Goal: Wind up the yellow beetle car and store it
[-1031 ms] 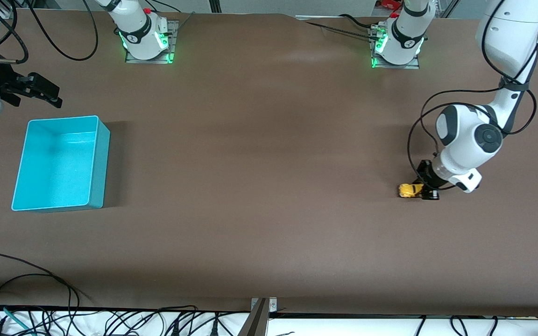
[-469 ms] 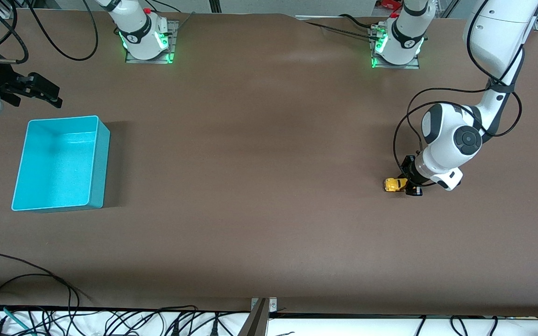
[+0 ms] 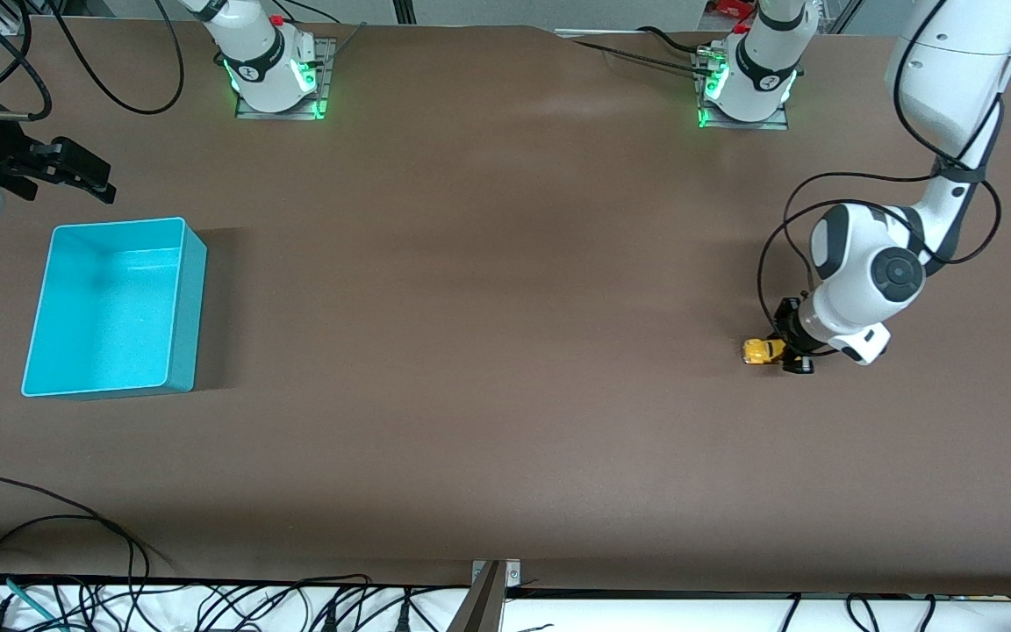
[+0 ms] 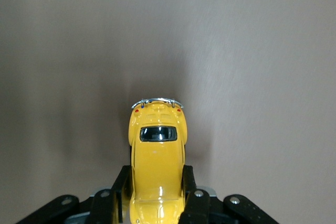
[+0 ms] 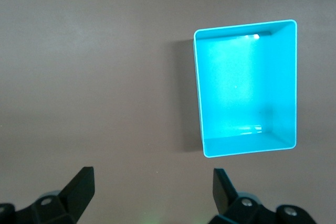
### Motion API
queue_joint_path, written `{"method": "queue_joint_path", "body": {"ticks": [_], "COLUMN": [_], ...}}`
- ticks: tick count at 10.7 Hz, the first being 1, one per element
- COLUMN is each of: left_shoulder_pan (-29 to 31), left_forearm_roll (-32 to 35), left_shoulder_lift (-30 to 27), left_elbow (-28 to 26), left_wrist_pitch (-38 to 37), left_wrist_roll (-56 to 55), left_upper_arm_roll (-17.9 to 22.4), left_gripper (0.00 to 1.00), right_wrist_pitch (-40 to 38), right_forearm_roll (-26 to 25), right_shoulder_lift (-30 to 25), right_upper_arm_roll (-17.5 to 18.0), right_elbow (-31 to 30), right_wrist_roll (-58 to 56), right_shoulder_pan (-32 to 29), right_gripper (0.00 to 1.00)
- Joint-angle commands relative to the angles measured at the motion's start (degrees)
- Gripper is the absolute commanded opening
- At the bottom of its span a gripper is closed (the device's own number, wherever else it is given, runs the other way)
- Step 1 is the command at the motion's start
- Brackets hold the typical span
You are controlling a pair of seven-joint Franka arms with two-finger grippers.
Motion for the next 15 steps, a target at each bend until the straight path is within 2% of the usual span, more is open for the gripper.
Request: {"method": "queue_joint_path", "body": {"ticks": [1, 7, 15], "left_shoulder_pan": [3.6, 9.1, 9.5], "left_forearm_roll": [2.2, 2.9, 3.0], "left_shoulder_lift": [3.4, 4.8, 5.6], "left_elbow": [2.6, 3.5, 6.2], "left_wrist_pitch": [0.3, 0.3, 0.3], "left_wrist_roll": [4.5, 11.7, 11.6], "left_upper_arm_roll": [0.0, 0.0, 0.9], "left_gripper": [0.00, 0.00, 0.00], "right_wrist_pitch": [-0.4, -0.4, -0.4], "right_forearm_roll": [0.7, 0.7, 0.8], "right_shoulder_lift": [0.1, 0.5, 0.5], "right_upper_arm_roll": [-0.1, -0.1, -0.1], "right_elbow": [0.8, 0.8, 0.8], "right_wrist_roll": [-0.3, -0.3, -0.3], "right_shoulder_pan": [-0.2, -0.2, -0.2], "right_gripper": [1.00, 1.00, 1.00]}}
